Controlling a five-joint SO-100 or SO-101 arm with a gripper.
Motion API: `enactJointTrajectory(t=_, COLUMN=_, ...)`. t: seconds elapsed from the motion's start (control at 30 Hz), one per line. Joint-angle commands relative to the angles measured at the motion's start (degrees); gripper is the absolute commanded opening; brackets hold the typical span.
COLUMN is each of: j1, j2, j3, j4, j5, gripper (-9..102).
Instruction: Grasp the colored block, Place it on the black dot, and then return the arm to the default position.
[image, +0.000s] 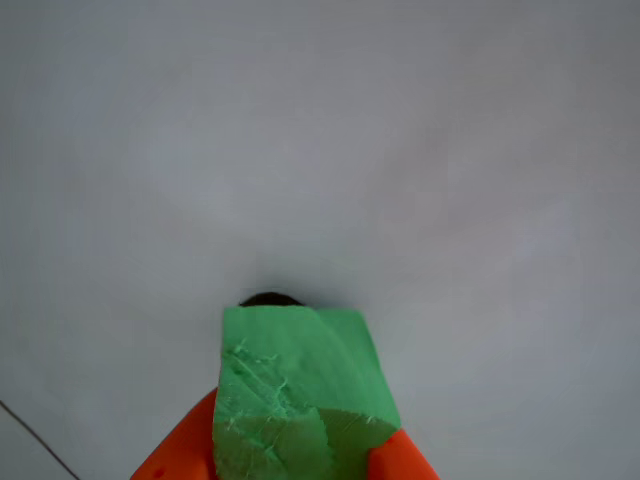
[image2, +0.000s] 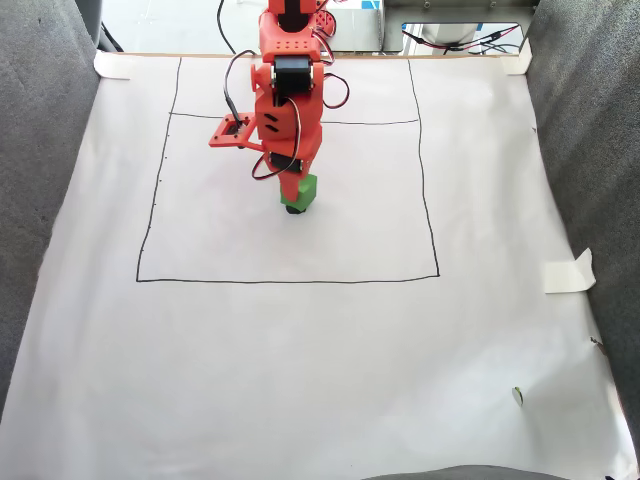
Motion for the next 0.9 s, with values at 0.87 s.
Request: enactJointTrajectory(t=0.87, j1=0.62, j2=-1.23, j3=-5.80, j4=4.83, j5=-0.53, gripper=0)
